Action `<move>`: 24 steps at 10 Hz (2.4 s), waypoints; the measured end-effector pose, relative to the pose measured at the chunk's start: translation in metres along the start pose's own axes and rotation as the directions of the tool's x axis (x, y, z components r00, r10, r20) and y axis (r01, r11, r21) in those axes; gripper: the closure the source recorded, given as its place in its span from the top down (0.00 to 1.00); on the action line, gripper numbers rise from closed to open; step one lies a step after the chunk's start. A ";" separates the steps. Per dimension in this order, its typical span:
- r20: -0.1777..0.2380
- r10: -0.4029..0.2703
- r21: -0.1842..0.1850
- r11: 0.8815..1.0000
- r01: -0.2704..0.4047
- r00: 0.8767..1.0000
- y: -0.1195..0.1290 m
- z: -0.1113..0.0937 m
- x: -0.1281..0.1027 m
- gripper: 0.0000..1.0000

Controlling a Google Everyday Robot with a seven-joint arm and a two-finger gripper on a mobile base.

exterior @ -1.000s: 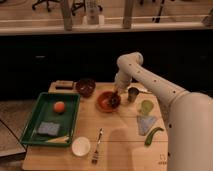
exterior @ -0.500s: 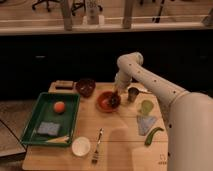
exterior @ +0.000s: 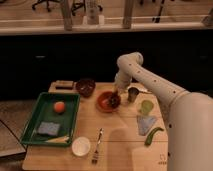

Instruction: Place grapes in red bowl

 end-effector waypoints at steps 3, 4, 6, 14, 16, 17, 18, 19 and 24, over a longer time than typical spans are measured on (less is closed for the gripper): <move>0.000 -0.004 0.000 1.000 0.004 1.000 0.000 0.000 0.000 0.06; 0.000 -0.004 0.000 1.000 0.004 1.000 0.000 0.000 0.000 0.06; -0.001 -0.006 0.001 1.000 0.006 1.000 0.000 0.000 0.000 0.06; -0.001 -0.015 0.001 1.000 0.015 1.000 -0.001 0.000 0.000 0.06; -0.001 -0.017 0.001 1.000 0.017 1.000 -0.001 0.000 0.000 0.06; -0.001 -0.018 0.001 1.000 0.018 1.000 -0.001 0.000 0.000 0.06; -0.001 -0.019 0.001 1.000 0.019 1.000 -0.001 0.000 0.000 0.06; -0.002 -0.022 0.000 1.000 0.022 1.000 -0.001 0.000 -0.001 0.06; -0.011 -0.028 -0.001 1.000 0.028 1.000 -0.001 -0.001 -0.001 0.25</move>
